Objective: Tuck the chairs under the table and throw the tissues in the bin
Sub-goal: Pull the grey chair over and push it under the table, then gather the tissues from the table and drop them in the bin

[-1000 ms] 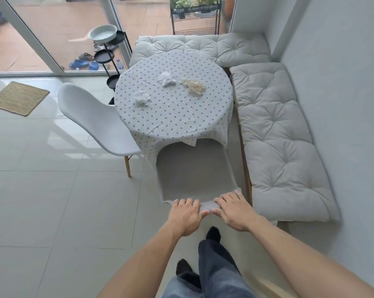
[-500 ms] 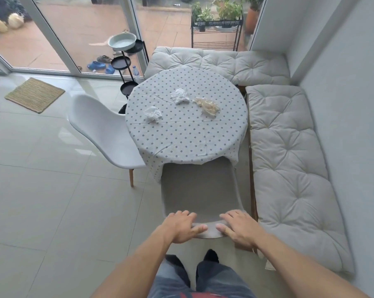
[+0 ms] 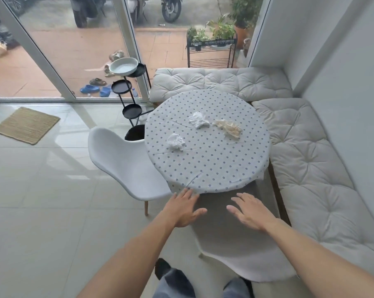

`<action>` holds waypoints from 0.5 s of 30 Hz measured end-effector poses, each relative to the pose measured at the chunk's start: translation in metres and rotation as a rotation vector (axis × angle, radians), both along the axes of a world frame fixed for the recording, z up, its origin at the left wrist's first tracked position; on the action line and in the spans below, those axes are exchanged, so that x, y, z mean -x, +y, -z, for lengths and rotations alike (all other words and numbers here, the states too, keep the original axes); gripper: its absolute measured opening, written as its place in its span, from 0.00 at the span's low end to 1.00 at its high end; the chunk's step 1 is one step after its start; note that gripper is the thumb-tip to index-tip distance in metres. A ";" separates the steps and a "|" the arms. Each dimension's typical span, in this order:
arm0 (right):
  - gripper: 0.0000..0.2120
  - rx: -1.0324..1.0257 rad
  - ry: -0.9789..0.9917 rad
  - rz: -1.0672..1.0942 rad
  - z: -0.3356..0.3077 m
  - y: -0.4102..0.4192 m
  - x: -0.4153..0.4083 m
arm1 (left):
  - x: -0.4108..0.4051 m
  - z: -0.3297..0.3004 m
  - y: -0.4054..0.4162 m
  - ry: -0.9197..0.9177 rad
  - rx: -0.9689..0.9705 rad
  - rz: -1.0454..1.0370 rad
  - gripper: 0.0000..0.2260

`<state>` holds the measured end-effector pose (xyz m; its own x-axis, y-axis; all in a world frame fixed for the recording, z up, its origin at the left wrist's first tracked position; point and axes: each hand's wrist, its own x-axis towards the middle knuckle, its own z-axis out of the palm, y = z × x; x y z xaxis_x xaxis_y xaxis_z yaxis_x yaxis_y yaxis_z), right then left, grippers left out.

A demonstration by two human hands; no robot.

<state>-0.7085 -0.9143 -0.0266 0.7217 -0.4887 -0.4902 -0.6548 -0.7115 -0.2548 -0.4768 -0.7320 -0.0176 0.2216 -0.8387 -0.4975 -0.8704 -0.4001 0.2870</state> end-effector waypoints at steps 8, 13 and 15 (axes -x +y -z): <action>0.33 -0.054 -0.119 0.215 -0.024 0.028 -0.119 | -0.131 -0.033 0.027 -0.059 0.041 0.005 0.37; 0.33 -0.041 -0.153 0.286 -0.029 0.006 -0.161 | -0.186 -0.044 0.030 -0.095 0.051 -0.025 0.37; 0.34 -0.031 -0.166 0.311 -0.029 -0.007 -0.176 | -0.204 -0.046 0.028 -0.107 0.054 -0.026 0.37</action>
